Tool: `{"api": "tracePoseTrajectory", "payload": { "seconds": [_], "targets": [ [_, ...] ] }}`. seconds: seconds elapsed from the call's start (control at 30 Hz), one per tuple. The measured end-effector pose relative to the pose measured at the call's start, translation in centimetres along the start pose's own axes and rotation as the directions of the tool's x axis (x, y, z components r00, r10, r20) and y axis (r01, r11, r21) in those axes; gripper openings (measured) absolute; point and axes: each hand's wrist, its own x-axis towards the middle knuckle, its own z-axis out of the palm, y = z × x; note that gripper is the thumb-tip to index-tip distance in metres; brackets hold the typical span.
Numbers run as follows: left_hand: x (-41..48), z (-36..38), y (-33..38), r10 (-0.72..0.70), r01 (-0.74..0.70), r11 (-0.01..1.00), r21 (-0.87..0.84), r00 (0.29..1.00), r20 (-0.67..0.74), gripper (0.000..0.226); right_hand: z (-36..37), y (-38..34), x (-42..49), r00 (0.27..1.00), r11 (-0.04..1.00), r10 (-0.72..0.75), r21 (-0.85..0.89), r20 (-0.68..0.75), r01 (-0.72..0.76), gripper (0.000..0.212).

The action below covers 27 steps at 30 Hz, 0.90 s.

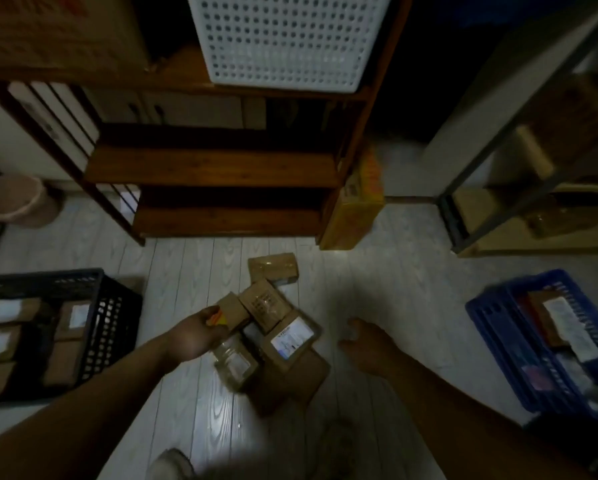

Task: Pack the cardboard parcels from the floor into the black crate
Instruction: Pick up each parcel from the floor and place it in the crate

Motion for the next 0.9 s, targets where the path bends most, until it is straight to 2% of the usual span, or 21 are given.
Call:
{"api": "tracePoseTrajectory", "payload": {
  "seconds": [0.07,0.17,0.33,0.37,0.4,0.5,0.63,0.7,0.77,0.83,0.9],
  "targets": [
    [2.7,2.9,-0.2,-0.031,0.030,0.997,-0.069,0.999,-0.009,0.035,0.2,2.3,3.8,1.000,1.000,0.004,-0.021,0.022,-0.004,0.067],
    [8.3,7.0,-3.1,-0.082,0.084,0.991,-0.103,0.996,0.021,0.022,1.8,5.2,9.4,0.999,0.998,0.003,-0.058,0.050,0.000,0.066],
    [18.1,13.1,-7.9,-0.110,0.110,0.988,-0.108,0.994,0.000,0.027,6.3,8.2,18.9,0.997,0.986,-0.038,-0.158,0.073,0.049,0.058],
    [19.9,14.3,-8.7,-0.127,0.124,0.986,-0.107,0.992,-0.016,0.019,7.5,8.7,20.8,0.997,0.986,-0.039,-0.156,0.069,0.049,0.055],
    [21.7,15.3,-9.8,-0.121,0.119,0.990,-0.075,0.992,-0.028,0.014,8.8,9.1,22.6,0.997,0.989,-0.034,-0.142,0.065,0.043,0.053],
    [26.6,17.7,-12.4,-0.154,0.151,0.986,-0.068,0.987,-0.046,0.023,13.2,10.5,28.1,0.999,0.999,-0.002,-0.040,0.038,0.004,0.061],
    [32.6,20.7,-16.0,-0.191,0.179,0.976,-0.121,0.977,-0.095,0.050,17.6,11.5,33.6,0.998,0.986,0.059,0.155,0.037,-0.064,0.083],
    [34.0,21.8,-16.2,-0.201,0.193,0.965,-0.176,0.979,-0.026,0.043,18.8,11.7,35.2,0.994,0.960,0.079,0.262,0.076,-0.096,0.091],
    [34.7,22.6,-16.0,-0.233,0.236,0.930,-0.282,0.971,0.045,0.036,19.3,11.7,36.2,0.987,0.933,0.080,0.340,0.137,-0.123,0.086],
    [34.7,22.7,-16.2,-0.226,0.222,0.918,-0.330,0.974,0.028,0.026,19.4,12.0,36.0,0.984,0.913,0.110,0.377,0.137,-0.155,0.081],
    [34.2,22.3,-16.2,-0.236,0.213,0.918,-0.335,0.971,-0.030,0.032,18.8,11.9,34.8,0.986,0.916,0.133,0.369,0.096,-0.160,0.080]
  ]
}}
